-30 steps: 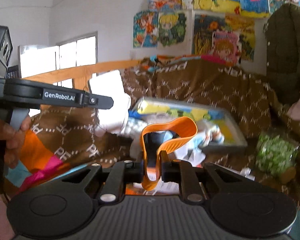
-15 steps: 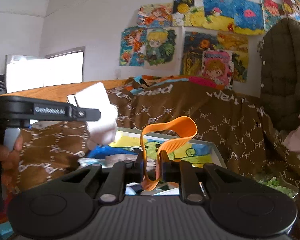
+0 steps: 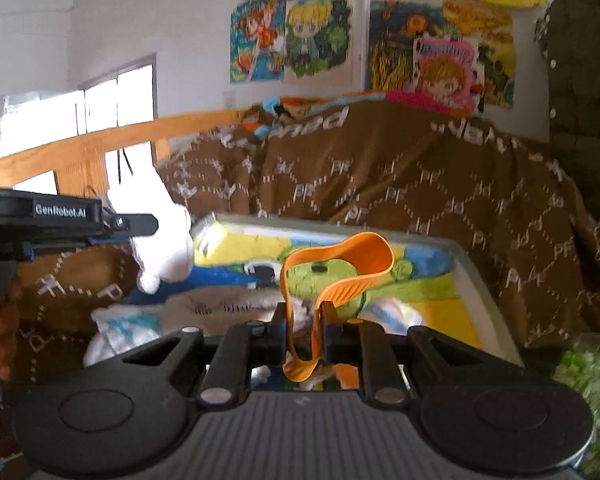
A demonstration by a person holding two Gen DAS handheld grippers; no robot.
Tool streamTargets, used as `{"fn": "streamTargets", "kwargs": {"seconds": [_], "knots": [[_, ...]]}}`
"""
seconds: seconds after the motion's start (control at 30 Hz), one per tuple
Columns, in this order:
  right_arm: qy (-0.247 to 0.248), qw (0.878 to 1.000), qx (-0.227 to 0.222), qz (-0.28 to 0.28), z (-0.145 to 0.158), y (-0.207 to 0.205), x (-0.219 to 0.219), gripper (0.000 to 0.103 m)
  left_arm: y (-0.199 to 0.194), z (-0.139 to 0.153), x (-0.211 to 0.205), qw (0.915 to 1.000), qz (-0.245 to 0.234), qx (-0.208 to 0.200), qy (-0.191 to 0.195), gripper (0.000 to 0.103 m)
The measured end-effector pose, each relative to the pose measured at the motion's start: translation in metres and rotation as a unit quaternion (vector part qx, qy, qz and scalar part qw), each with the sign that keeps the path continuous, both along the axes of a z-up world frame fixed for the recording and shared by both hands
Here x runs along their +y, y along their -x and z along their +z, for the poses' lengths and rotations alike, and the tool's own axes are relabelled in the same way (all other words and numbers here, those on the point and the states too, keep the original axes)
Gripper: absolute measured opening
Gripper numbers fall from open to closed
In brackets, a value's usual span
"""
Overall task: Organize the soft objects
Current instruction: 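Carry the white strip and orange band into the tray and release them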
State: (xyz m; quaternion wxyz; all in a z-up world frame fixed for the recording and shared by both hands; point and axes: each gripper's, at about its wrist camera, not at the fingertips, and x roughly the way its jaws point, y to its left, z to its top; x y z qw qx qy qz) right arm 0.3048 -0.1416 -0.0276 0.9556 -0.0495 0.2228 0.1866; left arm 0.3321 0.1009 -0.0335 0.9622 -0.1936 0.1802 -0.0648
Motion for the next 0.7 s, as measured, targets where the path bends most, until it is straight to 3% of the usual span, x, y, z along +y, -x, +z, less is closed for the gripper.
{"fn": "streamTargets", "kwargs": {"seconds": [0.23,0.4,0.7], "knots": [[0.013,0.999,0.038,0.002,-0.016,-0.009,0.005,0.018,-0.016,-0.011,0.013,0.9994,0.006,0.033,0.008,0.012],[0.02,0.999,0.045,0.005,-0.018,-0.009,0.007,0.021,-0.02,-0.016,0.01,0.9981,0.013,0.059,-0.013,0.012],[0.018,0.999,0.049,0.004,-0.017,-0.009,0.006,0.032,-0.02,-0.016,-0.002,0.9967,-0.004,0.066,-0.046,0.013]]}}
